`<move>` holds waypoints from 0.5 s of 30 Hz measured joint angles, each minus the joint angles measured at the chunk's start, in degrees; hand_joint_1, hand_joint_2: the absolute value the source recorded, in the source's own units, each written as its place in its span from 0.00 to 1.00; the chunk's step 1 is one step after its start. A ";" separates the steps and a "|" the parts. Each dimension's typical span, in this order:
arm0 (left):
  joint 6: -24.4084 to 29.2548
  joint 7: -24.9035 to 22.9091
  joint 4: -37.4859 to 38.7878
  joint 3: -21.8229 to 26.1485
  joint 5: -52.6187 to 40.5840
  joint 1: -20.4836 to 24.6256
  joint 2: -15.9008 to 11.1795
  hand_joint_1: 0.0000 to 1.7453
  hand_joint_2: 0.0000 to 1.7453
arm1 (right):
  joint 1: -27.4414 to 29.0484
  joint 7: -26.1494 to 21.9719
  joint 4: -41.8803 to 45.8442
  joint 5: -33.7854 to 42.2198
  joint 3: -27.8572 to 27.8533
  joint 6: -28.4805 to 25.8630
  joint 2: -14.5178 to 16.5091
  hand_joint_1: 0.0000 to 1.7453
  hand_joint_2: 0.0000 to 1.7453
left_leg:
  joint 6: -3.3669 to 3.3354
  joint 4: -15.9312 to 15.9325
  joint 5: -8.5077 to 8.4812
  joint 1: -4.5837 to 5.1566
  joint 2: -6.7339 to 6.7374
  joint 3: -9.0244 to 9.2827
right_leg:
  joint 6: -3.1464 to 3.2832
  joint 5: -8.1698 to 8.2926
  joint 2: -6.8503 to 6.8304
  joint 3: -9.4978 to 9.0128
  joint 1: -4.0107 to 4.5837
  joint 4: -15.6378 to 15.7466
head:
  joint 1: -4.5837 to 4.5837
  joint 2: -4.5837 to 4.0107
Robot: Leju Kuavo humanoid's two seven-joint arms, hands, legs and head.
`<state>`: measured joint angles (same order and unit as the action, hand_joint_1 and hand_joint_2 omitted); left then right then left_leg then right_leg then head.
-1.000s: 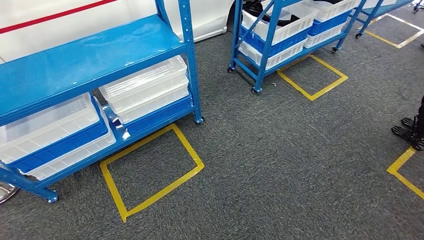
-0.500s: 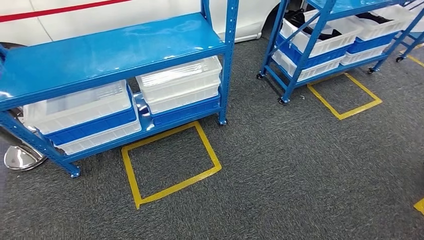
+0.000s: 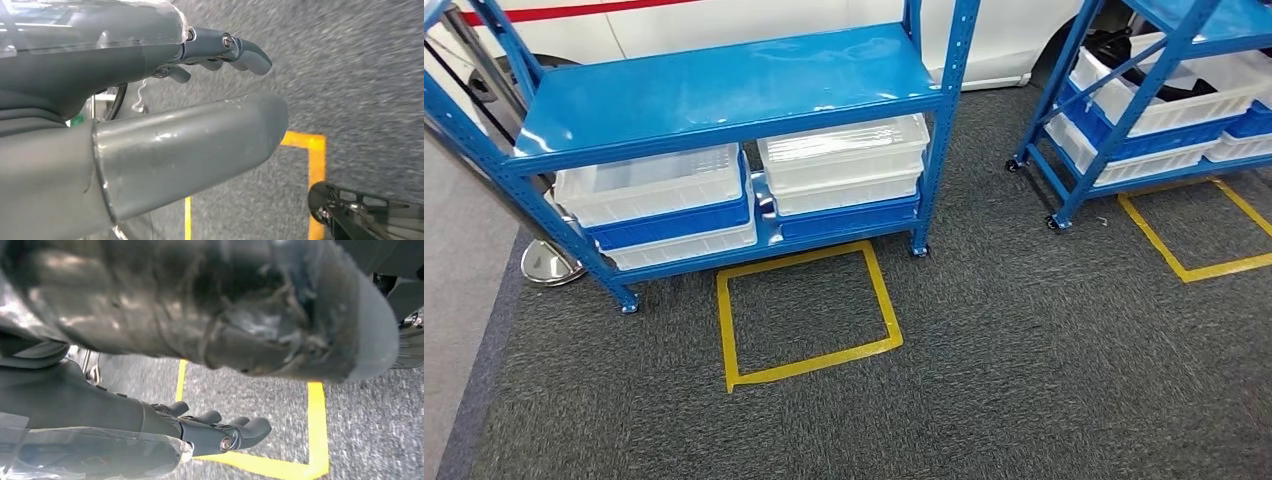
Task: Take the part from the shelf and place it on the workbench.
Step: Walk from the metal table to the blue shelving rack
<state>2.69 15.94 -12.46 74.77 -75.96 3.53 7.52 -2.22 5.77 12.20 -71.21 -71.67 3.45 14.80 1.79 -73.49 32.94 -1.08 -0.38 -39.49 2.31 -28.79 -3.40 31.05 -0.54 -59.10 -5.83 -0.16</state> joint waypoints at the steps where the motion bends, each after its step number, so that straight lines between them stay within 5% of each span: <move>1: 0.00 -0.01 0.00 0.00 -0.01 -0.10 0.00 0.00 0.00 | -0.05 0.00 0.00 0.00 0.00 0.00 0.01 0.00 0.00 | -0.20 2.92 -1.70 0.04 0.42 1.69 | -0.03 -0.10 -0.74 -0.13 0.08 0.00 | -0.01 0.00; 3: -0.01 -0.01 0.00 0.00 -0.05 -0.09 -0.02 0.00 0.00 | -0.12 0.00 0.00 0.00 0.00 0.02 0.03 0.00 0.00 | -1.02 10.83 -4.84 0.43 2.74 6.04 | -0.27 -0.36 -2.11 -0.48 0.36 -0.06 | -0.02 0.01; 5: -0.02 -0.01 0.00 0.00 -0.10 0.07 -0.05 0.00 0.00 | -0.18 0.00 0.00 0.00 0.01 0.04 0.06 0.00 0.00 | -1.85 14.93 -5.79 0.99 4.47 8.01 | -0.82 -0.62 -3.29 -0.78 0.52 -0.11 | -0.02 0.01; 8: -0.06 -0.01 -0.01 0.00 -0.14 -0.18 -0.01 0.00 0.00 | -0.52 0.01 0.00 0.00 0.01 0.03 0.07 0.00 0.00 | -2.68 15.93 -6.10 1.18 3.13 8.22 | -1.83 -0.89 -4.44 -1.35 0.46 0.05 | -0.03 0.01; 10: -0.13 0.01 -0.01 0.00 -0.16 -0.21 0.10 0.00 0.00 | -0.57 0.03 0.00 0.00 0.00 -0.01 0.04 0.00 0.00 | -3.30 17.05 -6.86 0.79 1.95 8.82 | -2.48 -2.77 -2.00 -0.46 0.52 -2.36 | -0.08 0.00; 13: -0.35 0.27 0.00 -0.03 -0.15 0.11 0.16 0.00 0.00 | -0.35 -0.03 0.00 0.07 0.00 -0.12 -0.01 0.00 0.00 | -3.80 17.29 -7.21 0.59 0.29 8.62 | -2.80 -7.44 2.64 4.49 0.27 -12.24 | -0.14 0.00; 15: -0.70 0.47 0.00 -0.04 -0.08 0.10 0.16 0.00 0.00 | -0.24 -0.50 0.01 0.30 -0.02 -0.53 -0.05 0.00 0.00 | -3.79 16.87 -6.98 0.59 -0.78 8.45 | -2.86 -6.74 3.18 5.83 0.12 -14.25 | -0.14 0.00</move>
<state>1.99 16.41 -12.46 74.73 -76.03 3.64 7.68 -2.45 5.27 12.21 -70.91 -71.69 2.92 14.74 -2.00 -56.62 25.96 -0.50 -1.16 -31.04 -0.55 -35.53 -0.22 36.88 -0.42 -73.35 -5.97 -0.16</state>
